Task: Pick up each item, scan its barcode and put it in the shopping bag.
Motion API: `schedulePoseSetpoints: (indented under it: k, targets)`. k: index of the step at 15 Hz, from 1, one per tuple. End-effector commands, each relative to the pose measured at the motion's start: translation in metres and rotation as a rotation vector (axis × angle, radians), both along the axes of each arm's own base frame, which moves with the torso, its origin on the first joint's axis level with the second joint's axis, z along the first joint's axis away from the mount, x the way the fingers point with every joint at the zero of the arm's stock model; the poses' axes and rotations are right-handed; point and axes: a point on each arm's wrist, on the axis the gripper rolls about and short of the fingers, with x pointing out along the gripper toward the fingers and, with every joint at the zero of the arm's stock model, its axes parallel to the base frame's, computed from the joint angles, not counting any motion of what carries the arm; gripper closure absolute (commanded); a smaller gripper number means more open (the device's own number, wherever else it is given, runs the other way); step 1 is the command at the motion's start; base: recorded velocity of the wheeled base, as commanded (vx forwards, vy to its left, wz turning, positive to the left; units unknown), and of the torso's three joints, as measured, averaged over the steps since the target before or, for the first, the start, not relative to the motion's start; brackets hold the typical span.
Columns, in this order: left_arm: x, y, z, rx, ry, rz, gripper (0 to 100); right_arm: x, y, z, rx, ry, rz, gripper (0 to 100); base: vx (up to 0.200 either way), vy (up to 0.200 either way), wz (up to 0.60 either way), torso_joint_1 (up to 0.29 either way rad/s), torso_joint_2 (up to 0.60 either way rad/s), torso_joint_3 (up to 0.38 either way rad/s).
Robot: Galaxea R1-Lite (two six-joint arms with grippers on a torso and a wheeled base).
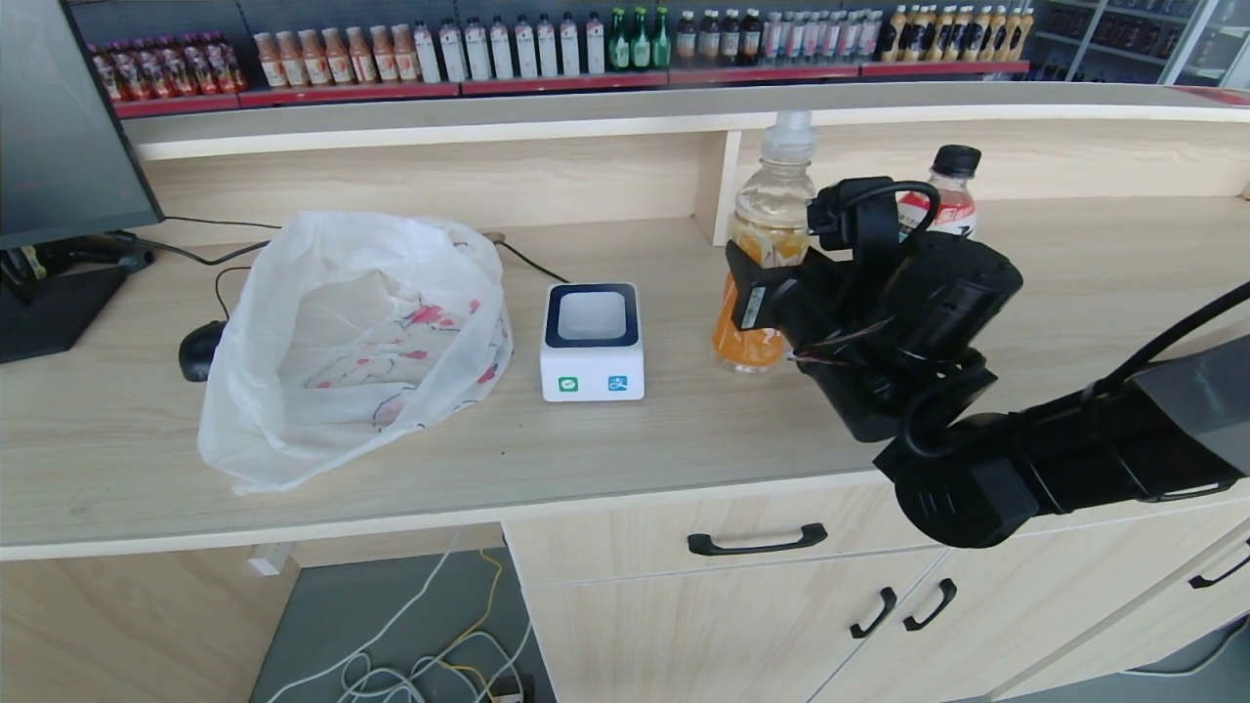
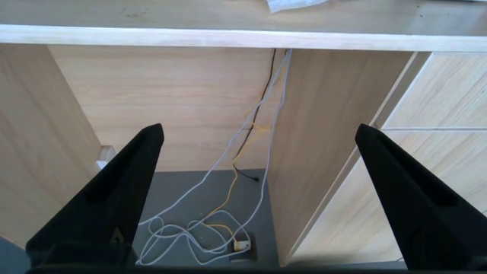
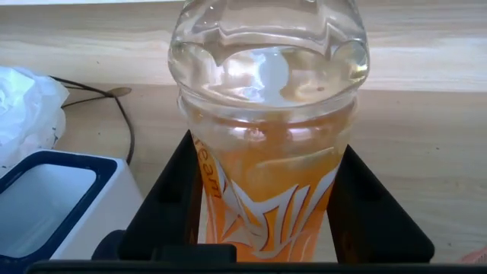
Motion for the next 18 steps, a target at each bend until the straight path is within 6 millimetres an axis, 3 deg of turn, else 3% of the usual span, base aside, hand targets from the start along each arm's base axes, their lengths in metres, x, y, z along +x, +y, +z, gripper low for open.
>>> schedulePoseSetpoints:
  k: [1, 8, 12, 18]
  targets:
    - [0.0, 0.0, 0.0, -0.001, -0.001, 0.0, 0, -0.002, 0.0, 0.006, 0.009, -0.016, 0.002, 100, 0.0, 0.0, 0.0, 0.0, 0.0, 0.0]
    - [0.0, 0.0, 0.0, -0.001, -0.001, 0.0, 0, -0.015, -0.003, 0.024, 0.035, -0.061, 0.014, 100, 0.0, 0.0, 0.0, 0.0, 0.0, 0.0]
    - [0.0, 0.0, 0.0, 0.0, -0.001, 0.0, 0, -0.044, -0.002, 0.038, 0.039, -0.078, 0.055, 100, 0.0, 0.0, 0.0, 0.0, 0.0, 0.0]
    - [0.0, 0.0, 0.0, 0.0, -0.001, 0.0, 0, -0.091, -0.022, 0.041, -0.015, -0.111, 0.065, 100, 0.0, 0.0, 0.0, 0.0, 0.0, 0.0]
